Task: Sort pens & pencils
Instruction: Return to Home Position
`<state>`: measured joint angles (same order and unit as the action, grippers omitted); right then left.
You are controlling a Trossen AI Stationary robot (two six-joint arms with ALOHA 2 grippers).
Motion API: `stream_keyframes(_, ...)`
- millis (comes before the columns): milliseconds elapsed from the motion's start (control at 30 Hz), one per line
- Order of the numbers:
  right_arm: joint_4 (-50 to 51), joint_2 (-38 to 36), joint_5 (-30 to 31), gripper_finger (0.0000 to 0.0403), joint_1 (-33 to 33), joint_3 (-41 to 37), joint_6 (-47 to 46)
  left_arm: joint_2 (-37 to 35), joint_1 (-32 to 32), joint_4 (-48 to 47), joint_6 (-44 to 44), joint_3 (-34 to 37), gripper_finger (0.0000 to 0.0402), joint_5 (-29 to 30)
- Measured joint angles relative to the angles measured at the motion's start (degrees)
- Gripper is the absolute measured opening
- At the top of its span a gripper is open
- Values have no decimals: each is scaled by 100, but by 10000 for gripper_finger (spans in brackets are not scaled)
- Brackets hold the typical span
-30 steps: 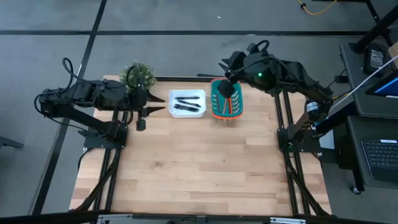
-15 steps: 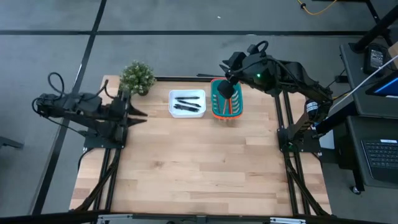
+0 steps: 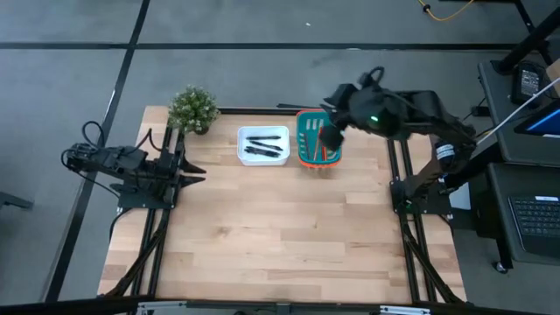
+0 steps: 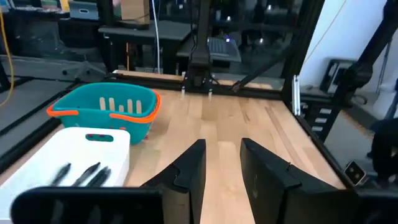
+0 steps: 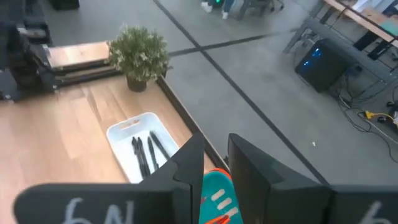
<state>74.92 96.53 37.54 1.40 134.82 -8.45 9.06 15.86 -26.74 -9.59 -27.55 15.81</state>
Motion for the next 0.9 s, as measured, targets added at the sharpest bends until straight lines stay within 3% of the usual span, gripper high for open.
stream_keyframes(167,481,-397,729,76,764,-24,-509,-374,0,73,-27,283,94,-91)
stream_keyframes(300,1176,-737,1825,76,1720,-326,-1466,-507,0,80,97,323,94,-95)
stream_keyframes(500,1477,-1539,3015,76,2996,-2108,-3007,-549,0,19,103,327,94,-116)
stream_keyframes(667,1521,-2727,3126,76,3356,-4073,-4448,-546,0,31,97,403,94,-116)
stream_keyframes(900,1516,-4412,2968,76,3371,-5699,-4864,-546,0,-33,86,430,94,-116)
